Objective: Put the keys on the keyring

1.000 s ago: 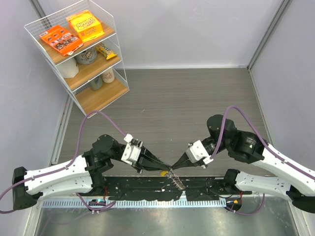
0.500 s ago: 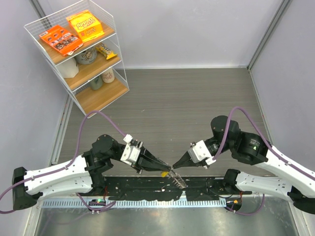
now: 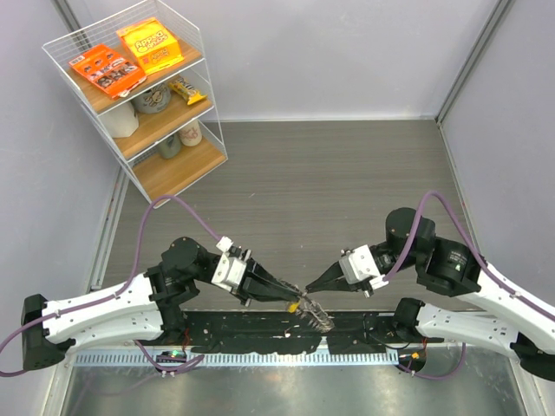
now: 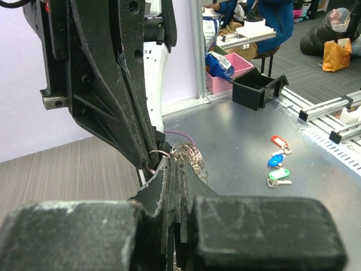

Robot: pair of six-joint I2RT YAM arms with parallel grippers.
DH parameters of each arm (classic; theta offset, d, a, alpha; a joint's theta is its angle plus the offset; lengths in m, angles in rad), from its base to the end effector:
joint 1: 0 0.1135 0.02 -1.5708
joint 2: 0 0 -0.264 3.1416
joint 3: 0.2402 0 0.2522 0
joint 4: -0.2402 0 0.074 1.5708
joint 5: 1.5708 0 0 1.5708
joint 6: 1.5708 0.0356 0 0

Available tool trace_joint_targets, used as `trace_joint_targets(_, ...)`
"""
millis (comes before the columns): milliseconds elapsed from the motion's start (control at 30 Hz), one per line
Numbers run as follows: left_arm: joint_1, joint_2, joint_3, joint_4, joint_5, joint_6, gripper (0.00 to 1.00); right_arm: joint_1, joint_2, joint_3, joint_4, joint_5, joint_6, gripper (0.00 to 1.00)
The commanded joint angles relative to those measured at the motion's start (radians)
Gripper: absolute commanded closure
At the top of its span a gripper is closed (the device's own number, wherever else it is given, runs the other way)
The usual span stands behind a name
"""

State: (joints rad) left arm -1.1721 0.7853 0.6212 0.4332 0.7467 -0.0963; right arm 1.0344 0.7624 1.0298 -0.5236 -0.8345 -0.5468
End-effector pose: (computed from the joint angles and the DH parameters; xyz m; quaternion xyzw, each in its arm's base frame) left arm 0.0481 -0.1765 0.3460 0.5382 0.3358 -0.6169 0.4658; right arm 0.0510 0.1374 0.3936 -0.6886 0.3331 0.4462 0.4646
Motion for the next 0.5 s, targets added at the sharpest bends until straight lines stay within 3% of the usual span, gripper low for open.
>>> trace_joint_targets(0,-0.008,0.002,0.026,0.009,0.0,0.01,1.0,0.003,-0.047,-0.022,0.204,0.072,0.085,0.95)
trace_joint_targets(100,-0.008,0.003,0.025,-0.005,-0.056,0.024,1.0,0.003,-0.06,-0.049,0.272,0.081,0.129,0.95)
trace_joint_targets(200,-0.008,0.002,0.026,-0.031,-0.131,0.046,0.91,0.003,-0.072,-0.066,0.312,0.092,0.174,0.95)
trace_joint_targets(467,-0.009,-0.015,0.017,-0.037,-0.234,0.072,0.91,0.003,-0.124,-0.119,0.39,0.158,0.226,0.94)
